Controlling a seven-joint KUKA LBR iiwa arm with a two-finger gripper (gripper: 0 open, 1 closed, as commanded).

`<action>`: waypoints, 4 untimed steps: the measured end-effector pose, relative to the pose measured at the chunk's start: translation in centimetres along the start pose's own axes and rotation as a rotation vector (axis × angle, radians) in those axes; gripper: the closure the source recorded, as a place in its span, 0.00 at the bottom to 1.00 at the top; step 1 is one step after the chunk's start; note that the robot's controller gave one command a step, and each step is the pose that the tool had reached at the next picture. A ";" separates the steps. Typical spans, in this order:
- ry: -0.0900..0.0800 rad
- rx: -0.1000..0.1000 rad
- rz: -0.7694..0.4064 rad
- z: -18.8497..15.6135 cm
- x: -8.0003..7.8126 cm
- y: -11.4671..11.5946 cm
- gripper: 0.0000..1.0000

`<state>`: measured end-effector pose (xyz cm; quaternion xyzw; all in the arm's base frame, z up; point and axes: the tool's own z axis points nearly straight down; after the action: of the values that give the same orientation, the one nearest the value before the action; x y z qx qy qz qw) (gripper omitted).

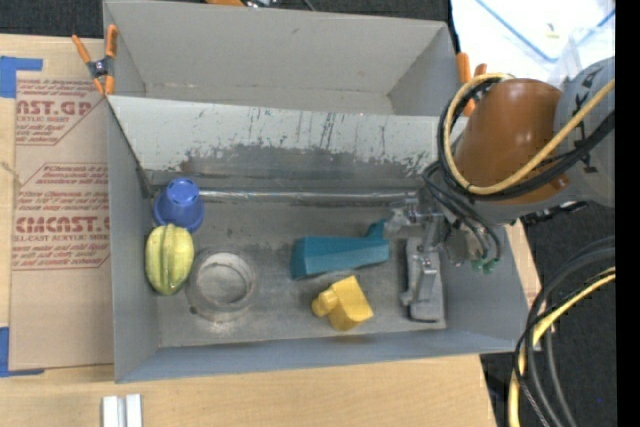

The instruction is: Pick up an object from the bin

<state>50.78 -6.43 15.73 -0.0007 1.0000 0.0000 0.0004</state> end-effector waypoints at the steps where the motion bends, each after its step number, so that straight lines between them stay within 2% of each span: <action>1: 0.000 0.000 0.000 0.0 0.0 0.0 0.00; 2: -0.012 0.002 -0.012 -10.4 -1.8 0.1 0.00; 3: 0.003 -0.001 -0.073 1.1 -2.1 1.1 0.00; 4: -0.004 -0.001 -0.075 5.1 -2.0 1.3 0.00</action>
Offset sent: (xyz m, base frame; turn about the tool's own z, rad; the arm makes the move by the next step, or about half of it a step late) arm 0.0150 -0.0003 0.0993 -0.0116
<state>52.73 -5.10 10.63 -0.0383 0.9993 0.0002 0.0024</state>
